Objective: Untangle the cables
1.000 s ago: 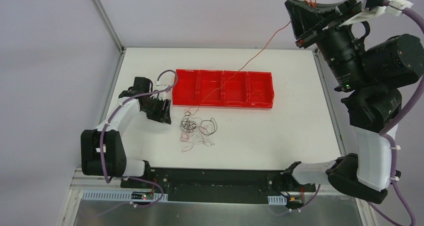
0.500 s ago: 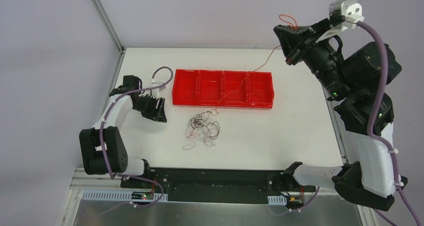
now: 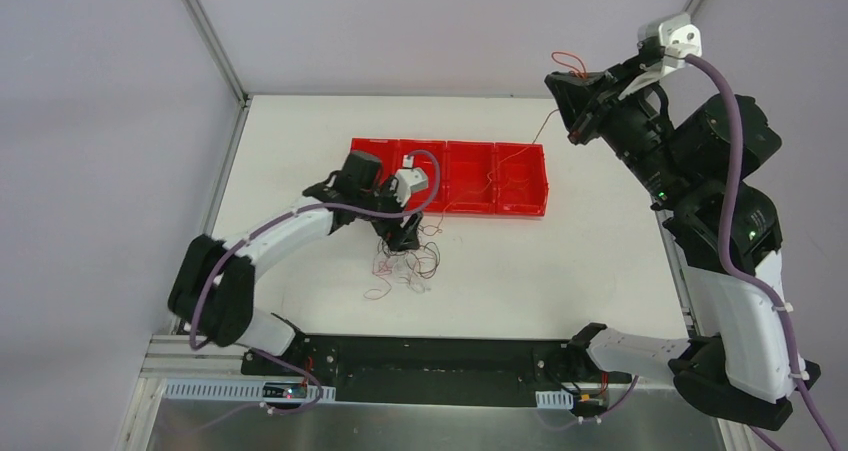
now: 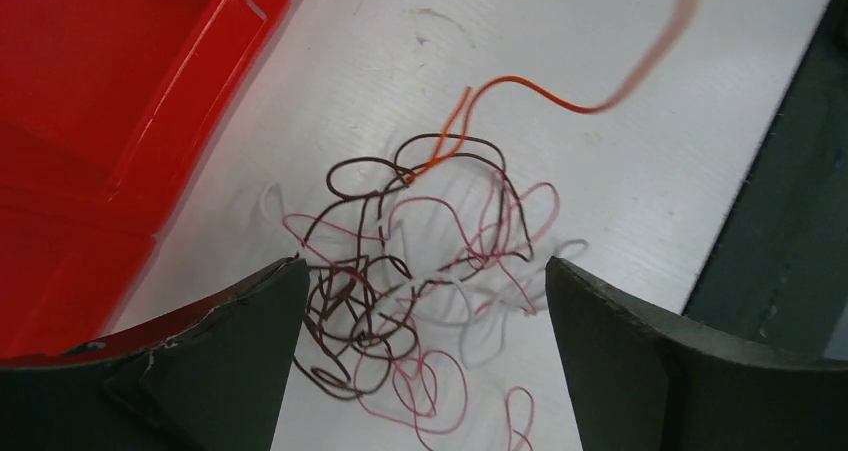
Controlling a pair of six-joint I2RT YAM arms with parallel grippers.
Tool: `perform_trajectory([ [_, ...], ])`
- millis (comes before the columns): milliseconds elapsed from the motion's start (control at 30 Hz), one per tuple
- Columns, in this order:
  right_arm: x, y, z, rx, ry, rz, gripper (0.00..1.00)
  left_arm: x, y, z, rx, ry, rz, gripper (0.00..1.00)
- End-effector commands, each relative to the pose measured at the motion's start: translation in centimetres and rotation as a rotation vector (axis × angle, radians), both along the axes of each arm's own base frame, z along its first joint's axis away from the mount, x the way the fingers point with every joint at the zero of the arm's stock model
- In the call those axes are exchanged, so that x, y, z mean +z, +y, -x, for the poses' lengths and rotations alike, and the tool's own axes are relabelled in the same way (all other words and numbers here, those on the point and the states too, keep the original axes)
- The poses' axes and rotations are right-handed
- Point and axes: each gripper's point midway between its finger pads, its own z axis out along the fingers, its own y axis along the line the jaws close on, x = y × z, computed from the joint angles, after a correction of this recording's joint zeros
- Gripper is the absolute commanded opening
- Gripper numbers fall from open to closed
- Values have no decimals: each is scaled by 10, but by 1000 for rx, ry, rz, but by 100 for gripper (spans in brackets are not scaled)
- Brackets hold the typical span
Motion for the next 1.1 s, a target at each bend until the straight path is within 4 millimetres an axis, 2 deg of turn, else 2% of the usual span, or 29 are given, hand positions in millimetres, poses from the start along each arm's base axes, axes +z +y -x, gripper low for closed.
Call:
perform_trajectory([
  [0,32,-17,11,-24,-68,-66,0,-28,-27,-34,33,-55,-80,90],
  [67,35,-20,10,-34,-78,-65,0,-51,-28,-35,27,-42,-147,83],
  [100,36,-22,9,-46,-81,-67,0,-61,-25,-35,30,-30,-186,74],
  [167,41,-30,5,-94,-88,-76,0,-79,-12,-32,33,2,-281,47],
  [233,43,-41,2,-144,-97,-73,0,-82,2,-24,17,37,-360,25],
  [333,46,-62,-5,-257,-111,-62,0,-82,34,-5,-34,7,-452,2],
  [433,57,-93,-10,-409,-145,-30,0,-87,79,17,-61,11,-543,0],
  [500,63,-109,-9,-476,-175,-2,0,-91,112,24,-41,30,-568,0],
  [600,70,-131,-5,-567,-212,46,0,-100,168,23,22,56,-616,0],
  [700,77,-145,-1,-630,-234,91,0,-108,201,18,75,92,-623,0],
  [767,80,-152,1,-665,-243,118,0,-109,211,12,111,120,-607,0],
  [867,75,-155,3,-672,-226,151,0,-106,213,1,145,141,-566,0],
  [933,55,-144,1,-607,-174,185,0,-101,207,-5,155,142,-529,0],
  [1067,0,-110,-4,-426,-34,219,0,-85,191,-13,181,142,-438,0],
])
